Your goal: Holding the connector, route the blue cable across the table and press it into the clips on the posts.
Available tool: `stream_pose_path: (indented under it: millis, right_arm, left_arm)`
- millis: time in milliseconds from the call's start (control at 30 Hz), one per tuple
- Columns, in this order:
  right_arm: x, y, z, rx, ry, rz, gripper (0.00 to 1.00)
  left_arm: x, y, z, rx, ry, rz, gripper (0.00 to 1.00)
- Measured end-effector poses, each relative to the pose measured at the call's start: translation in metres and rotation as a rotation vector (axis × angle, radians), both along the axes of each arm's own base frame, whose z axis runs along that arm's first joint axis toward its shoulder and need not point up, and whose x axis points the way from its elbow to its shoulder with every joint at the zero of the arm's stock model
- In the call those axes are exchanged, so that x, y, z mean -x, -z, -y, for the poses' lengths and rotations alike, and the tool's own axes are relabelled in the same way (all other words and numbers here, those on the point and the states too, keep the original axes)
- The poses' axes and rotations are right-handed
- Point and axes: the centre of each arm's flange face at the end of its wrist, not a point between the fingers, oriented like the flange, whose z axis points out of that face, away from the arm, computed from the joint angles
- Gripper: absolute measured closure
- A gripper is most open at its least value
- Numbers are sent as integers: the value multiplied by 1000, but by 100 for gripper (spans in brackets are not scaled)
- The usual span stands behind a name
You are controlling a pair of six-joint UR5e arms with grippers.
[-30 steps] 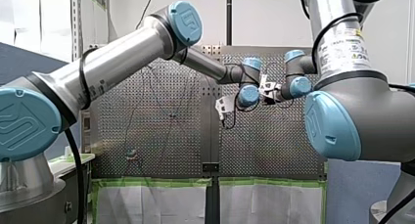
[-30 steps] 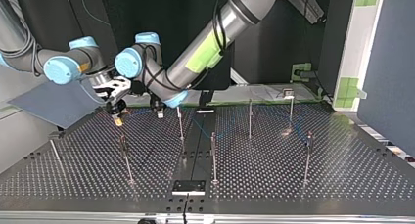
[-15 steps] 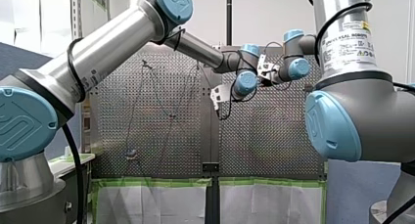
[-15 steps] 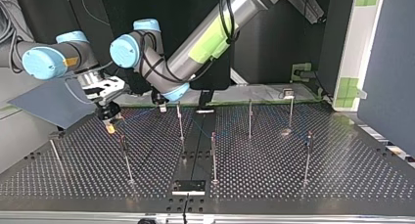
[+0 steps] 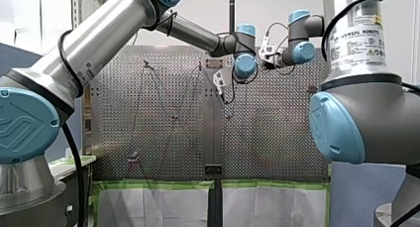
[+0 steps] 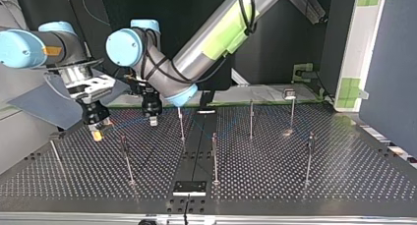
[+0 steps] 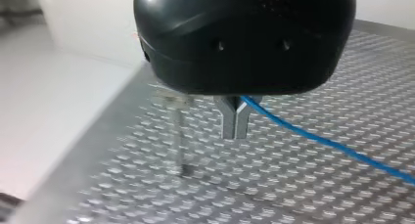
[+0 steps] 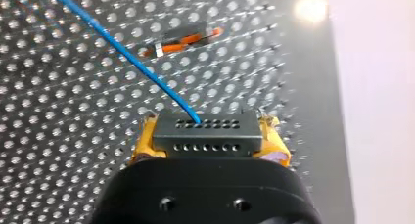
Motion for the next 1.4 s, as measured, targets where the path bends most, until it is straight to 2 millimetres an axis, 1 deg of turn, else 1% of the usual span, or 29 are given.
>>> stream_pose_path:
  millis: [167, 267, 367, 467, 633, 867, 1100, 1200, 1333, 1400]
  right_arm:
    - [3, -4, 0, 9, 7, 2, 100]
    - [4, -6, 2, 13, 8, 3, 100]
    - [2, -7, 3, 16, 6, 4, 100]
    - [3, -9, 6, 19, 10, 6, 100]
    - [8, -15, 14, 24, 19, 11, 100]
    - [11, -15, 18, 19, 25, 11, 100]
    - [14, -8, 27, 10, 33, 7, 100]
    - [16, -8, 31, 11, 38, 8, 100]
    - [18, -15, 35, 21, 42, 14, 100]
    - [19, -18, 37, 26, 41, 16, 100]
  left_arm:
    - [-8, -32, -10, 29, 6, 54, 100]
    - [-15, -40, -15, 38, 17, 72, 100]
    - [-19, -42, -18, 35, 33, 74, 100]
    - [-22, -37, -18, 20, 54, 61, 100]
    - [-26, -21, -15, -9, 92, 33, 100]
    - [-27, -21, -6, -1, 143, 58, 100]
    - [-30, -20, 0, 13, 193, 81, 100]
    - [-36, -13, 0, 9, 196, 77, 100]
    - [-43, 2, 2, 1, 191, 70, 100]
    - [-46, 4, 2, 4, 186, 74, 100]
